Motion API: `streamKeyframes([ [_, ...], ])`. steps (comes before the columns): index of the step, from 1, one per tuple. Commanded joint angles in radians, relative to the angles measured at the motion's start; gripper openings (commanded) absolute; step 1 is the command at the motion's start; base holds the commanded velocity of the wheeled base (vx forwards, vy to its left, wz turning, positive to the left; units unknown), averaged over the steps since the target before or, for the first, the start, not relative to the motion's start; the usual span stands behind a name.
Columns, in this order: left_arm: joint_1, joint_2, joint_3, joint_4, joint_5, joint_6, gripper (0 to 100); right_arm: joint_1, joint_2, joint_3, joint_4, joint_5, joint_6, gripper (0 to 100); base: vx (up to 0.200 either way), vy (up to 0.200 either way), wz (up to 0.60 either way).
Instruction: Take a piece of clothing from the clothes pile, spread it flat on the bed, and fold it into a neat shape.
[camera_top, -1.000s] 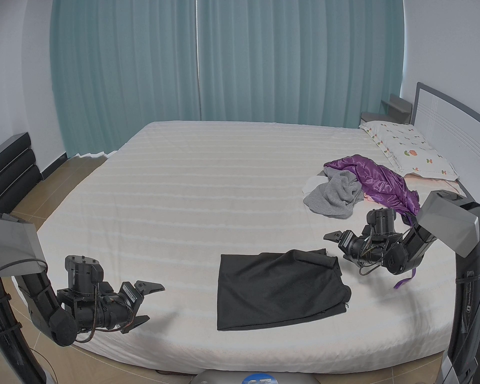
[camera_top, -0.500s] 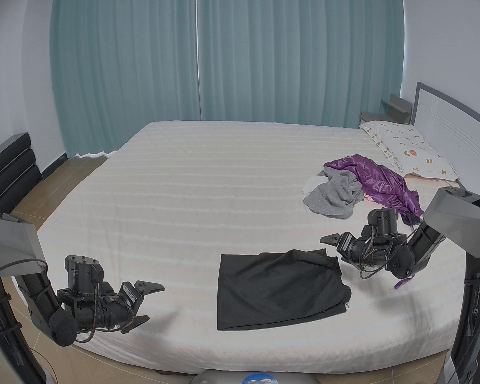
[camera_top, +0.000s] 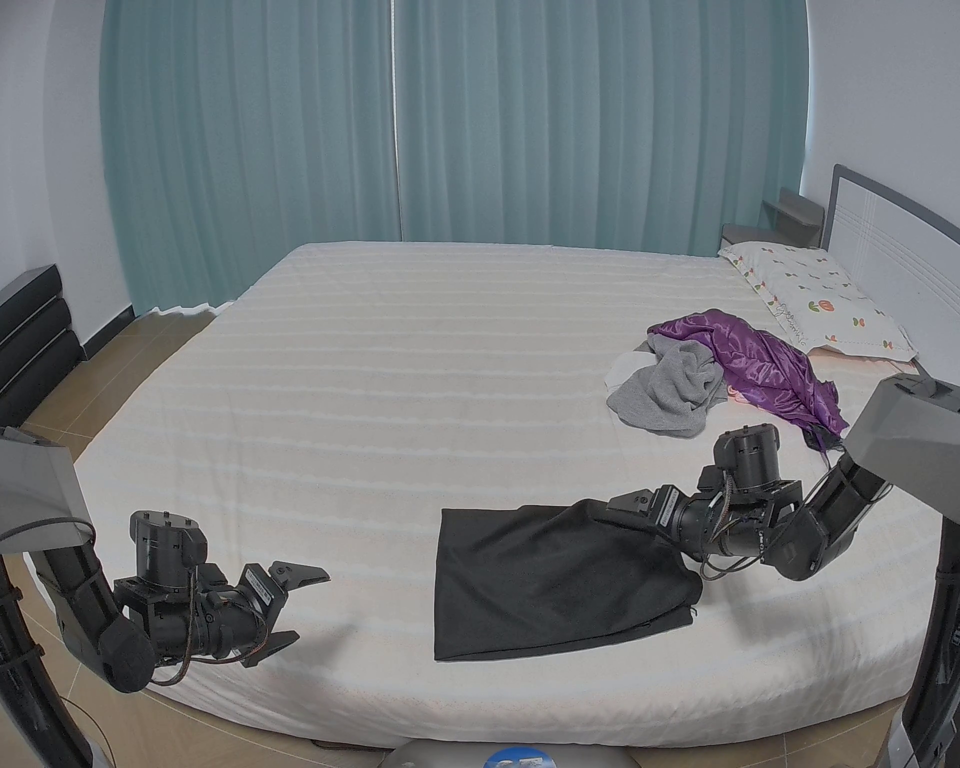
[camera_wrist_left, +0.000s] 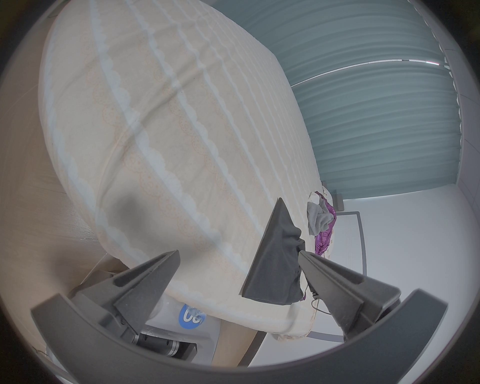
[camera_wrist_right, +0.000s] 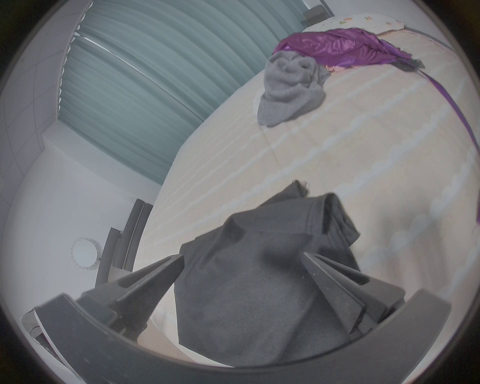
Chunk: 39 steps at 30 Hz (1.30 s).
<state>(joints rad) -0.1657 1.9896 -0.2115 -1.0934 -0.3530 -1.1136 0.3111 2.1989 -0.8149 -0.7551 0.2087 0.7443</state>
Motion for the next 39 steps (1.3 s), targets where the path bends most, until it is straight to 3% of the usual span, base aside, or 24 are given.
streamKeyframes([
  [1,0.000,0.002,0.001,0.000,0.000,0.000,100,0.025,0.102,-0.050,0.007,0.000,0.003,100,0.000,0.000,0.00],
  [11,0.000,0.002,0.000,0.000,0.000,-0.002,100,-0.049,0.211,-0.251,0.045,-0.014,0.003,100,0.000,0.000,0.00],
  [16,0.000,0.002,0.000,0.000,0.002,0.000,100,-0.096,0.251,-0.336,0.036,-0.052,0.001,100,0.000,0.000,0.00],
  [21,0.000,0.002,-0.028,0.000,0.009,-0.006,100,-0.127,0.266,-0.360,0.033,-0.055,0.001,100,0.000,0.000,0.00],
  [26,-0.029,0.029,-0.180,0.029,0.152,-0.005,100,-0.161,0.255,-0.325,-0.032,-0.054,0.000,100,0.000,0.000,0.00],
  [36,-0.140,0.222,-0.602,0.271,0.249,0.024,100,-0.152,0.232,-0.248,-0.093,-0.043,-0.002,100,0.000,0.000,0.00],
  [39,-0.192,0.316,-0.715,0.333,0.285,0.117,100,-0.145,0.232,-0.237,-0.095,-0.031,0.003,100,0.000,0.000,0.00],
])
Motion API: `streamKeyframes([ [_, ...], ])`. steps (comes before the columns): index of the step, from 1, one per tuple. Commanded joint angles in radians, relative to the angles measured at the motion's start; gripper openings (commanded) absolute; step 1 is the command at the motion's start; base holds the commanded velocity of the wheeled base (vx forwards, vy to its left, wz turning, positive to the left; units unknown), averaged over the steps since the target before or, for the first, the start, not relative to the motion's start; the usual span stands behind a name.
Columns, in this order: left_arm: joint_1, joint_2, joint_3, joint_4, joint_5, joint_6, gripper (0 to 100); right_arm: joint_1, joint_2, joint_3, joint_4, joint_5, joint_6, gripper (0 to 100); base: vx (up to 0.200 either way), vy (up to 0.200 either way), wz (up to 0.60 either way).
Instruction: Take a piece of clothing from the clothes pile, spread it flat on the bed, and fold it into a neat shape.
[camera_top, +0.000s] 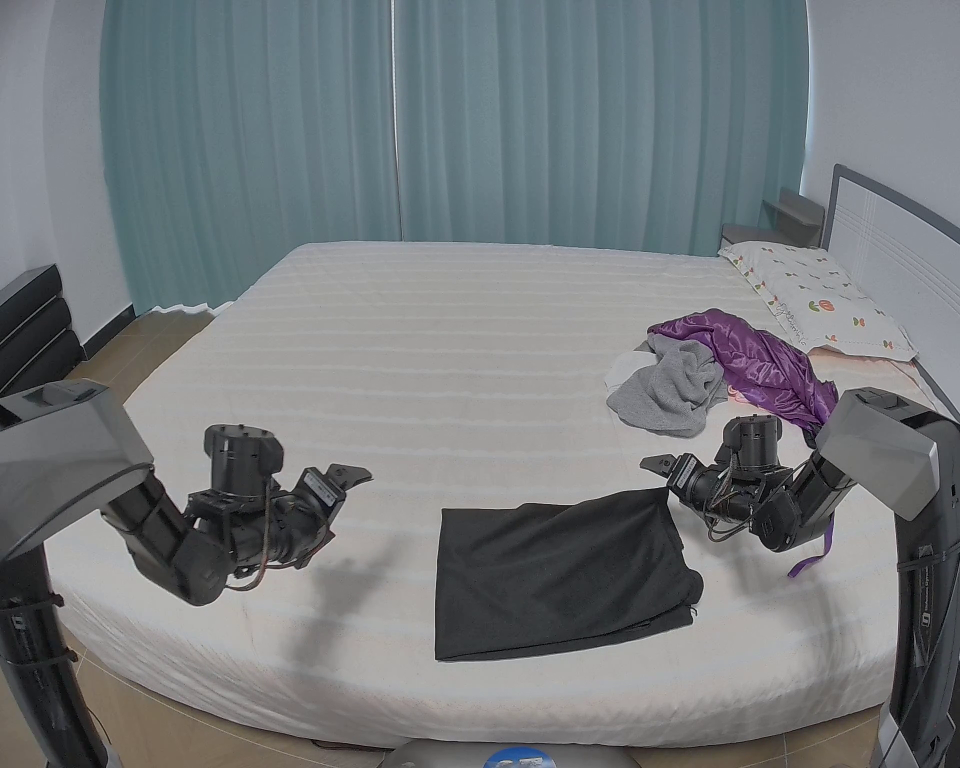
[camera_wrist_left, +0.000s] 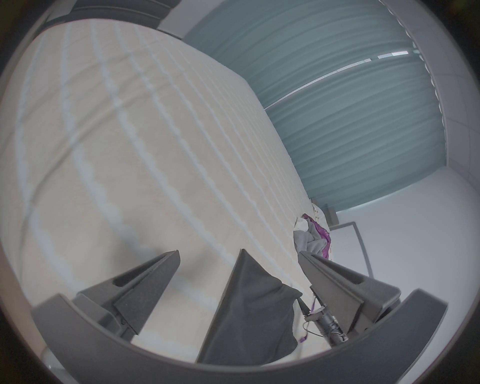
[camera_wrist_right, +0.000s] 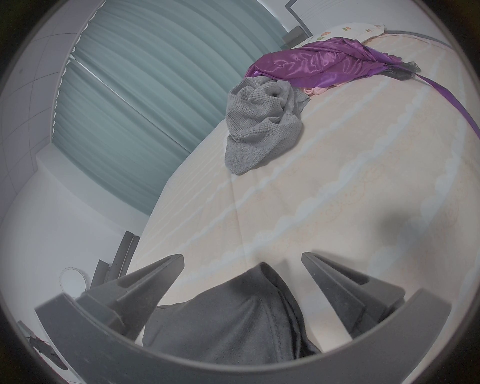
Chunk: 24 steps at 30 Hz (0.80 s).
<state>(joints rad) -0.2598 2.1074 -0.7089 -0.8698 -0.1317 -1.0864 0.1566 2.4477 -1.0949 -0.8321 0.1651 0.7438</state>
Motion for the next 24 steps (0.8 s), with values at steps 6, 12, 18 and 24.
streamKeyframes([
  [6,-0.144,0.286,-0.376,0.189,0.118,0.111,100,0.012,-0.018,0.044,-0.019,0.013,0.005,100,0.000,0.000,0.00],
  [12,-0.174,0.353,-0.554,0.319,0.133,0.114,100,0.021,-0.013,0.063,-0.061,0.011,0.003,100,0.000,0.000,0.00],
  [18,-0.207,0.404,-0.630,0.344,0.156,0.126,100,0.024,-0.018,0.078,-0.085,0.010,0.000,100,0.000,0.000,0.00],
  [24,-0.211,0.433,-0.695,0.379,0.159,0.135,100,0.031,-0.024,0.078,-0.085,0.011,0.000,100,0.000,0.000,0.00],
])
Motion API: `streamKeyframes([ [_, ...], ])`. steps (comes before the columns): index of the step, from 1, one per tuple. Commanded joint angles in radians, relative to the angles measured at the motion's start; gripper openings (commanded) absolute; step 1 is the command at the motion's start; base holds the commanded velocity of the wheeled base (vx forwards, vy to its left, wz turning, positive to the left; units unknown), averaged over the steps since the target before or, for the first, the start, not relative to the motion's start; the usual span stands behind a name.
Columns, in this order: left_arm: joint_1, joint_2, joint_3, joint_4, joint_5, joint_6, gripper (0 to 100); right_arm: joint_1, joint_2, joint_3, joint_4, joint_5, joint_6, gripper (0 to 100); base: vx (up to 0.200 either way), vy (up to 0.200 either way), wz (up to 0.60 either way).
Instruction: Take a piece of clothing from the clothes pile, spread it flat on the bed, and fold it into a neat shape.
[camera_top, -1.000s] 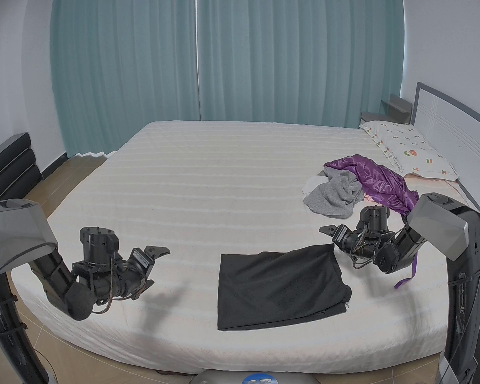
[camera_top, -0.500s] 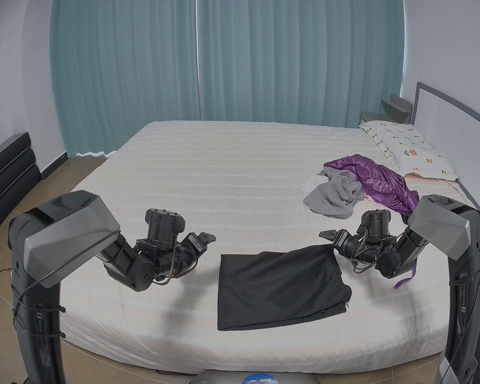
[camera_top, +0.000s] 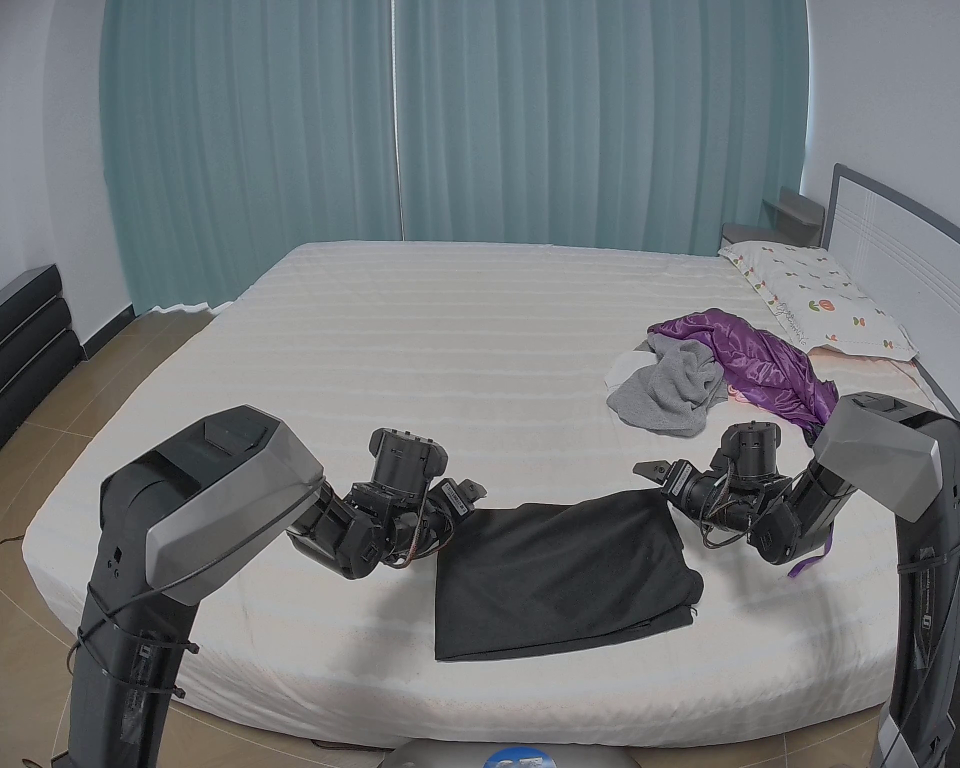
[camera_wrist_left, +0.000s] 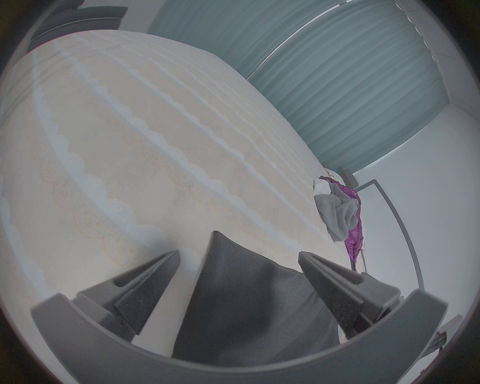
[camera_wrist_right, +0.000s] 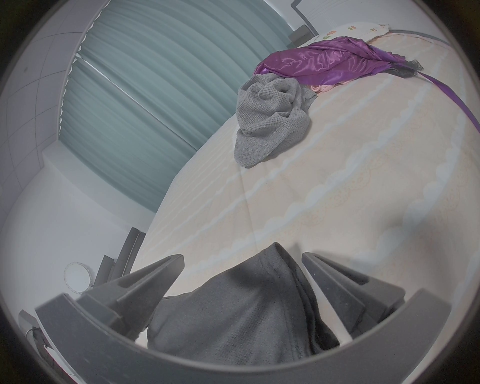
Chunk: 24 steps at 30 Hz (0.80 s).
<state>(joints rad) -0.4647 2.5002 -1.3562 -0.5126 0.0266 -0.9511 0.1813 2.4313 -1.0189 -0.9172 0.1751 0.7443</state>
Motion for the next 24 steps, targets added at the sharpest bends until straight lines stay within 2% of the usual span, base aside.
streamKeyframes([
  [1,-0.006,0.045,-0.060,0.039,0.003,0.000,0,0.007,-0.009,0.002,0.000,0.001,0.000,100,0.000,0.000,0.00],
  [5,-0.008,0.054,-0.097,0.082,0.032,-0.005,0,0.015,-0.011,0.003,-0.002,0.001,0.000,100,0.000,0.000,0.00],
  [14,-0.006,0.054,-0.103,0.075,0.110,-0.054,0,0.012,-0.001,0.000,0.006,0.024,-0.009,100,0.000,0.000,0.00],
  [24,-0.006,0.051,-0.101,0.077,0.116,-0.063,0,0.010,0.028,-0.036,0.012,0.050,-0.054,100,0.000,0.000,0.00],
])
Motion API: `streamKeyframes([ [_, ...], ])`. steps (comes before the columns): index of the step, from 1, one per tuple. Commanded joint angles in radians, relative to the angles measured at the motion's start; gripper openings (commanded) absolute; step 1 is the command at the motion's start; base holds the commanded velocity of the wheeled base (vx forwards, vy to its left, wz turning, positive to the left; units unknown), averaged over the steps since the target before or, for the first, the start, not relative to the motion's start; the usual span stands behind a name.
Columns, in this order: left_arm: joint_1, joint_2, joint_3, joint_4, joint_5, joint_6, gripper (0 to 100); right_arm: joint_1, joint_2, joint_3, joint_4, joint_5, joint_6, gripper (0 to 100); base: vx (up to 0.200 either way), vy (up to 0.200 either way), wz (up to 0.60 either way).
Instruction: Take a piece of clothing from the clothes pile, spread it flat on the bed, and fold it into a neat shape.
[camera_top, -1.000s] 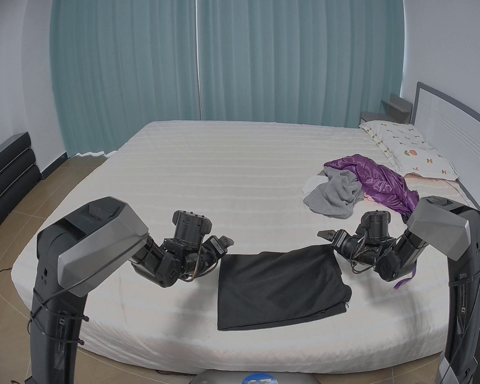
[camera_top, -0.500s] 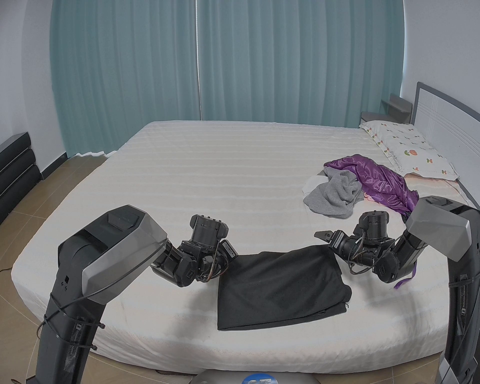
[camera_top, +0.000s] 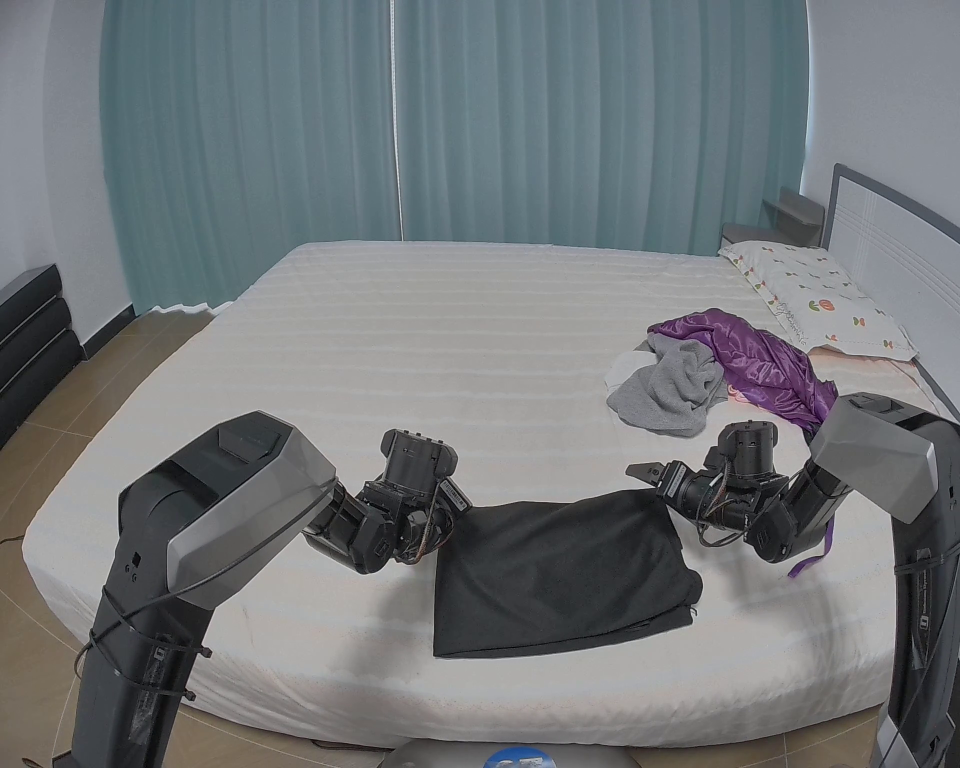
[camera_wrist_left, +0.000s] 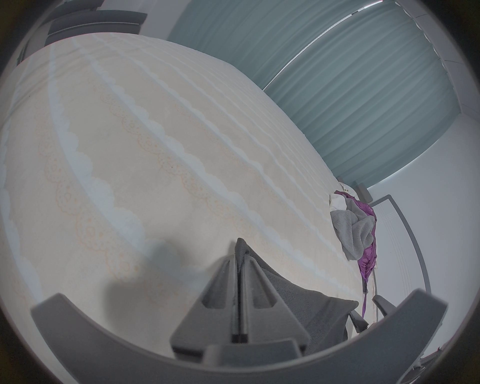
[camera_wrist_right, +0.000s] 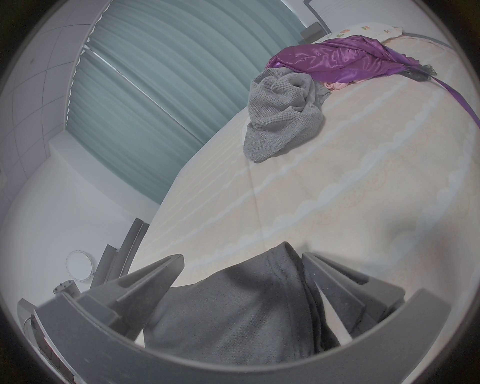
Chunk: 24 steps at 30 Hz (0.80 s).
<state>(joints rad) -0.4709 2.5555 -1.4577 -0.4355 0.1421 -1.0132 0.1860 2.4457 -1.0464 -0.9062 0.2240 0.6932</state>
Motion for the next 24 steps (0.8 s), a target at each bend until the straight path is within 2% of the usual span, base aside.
streamKeyframes([
  [1,0.000,-0.005,0.000,0.000,-0.001,-0.001,0,0.007,0.021,-0.014,0.001,0.001,-0.004,100,0.000,0.000,0.00],
  [2,0.000,-0.005,0.000,0.000,0.001,-0.001,0,0.009,0.029,-0.020,0.001,0.000,-0.004,0,0.000,0.000,0.00],
  [24,0.000,0.006,-0.001,-0.009,0.027,0.002,0,-0.031,0.053,-0.040,0.010,-0.008,-0.017,0,0.000,0.000,0.00],
])
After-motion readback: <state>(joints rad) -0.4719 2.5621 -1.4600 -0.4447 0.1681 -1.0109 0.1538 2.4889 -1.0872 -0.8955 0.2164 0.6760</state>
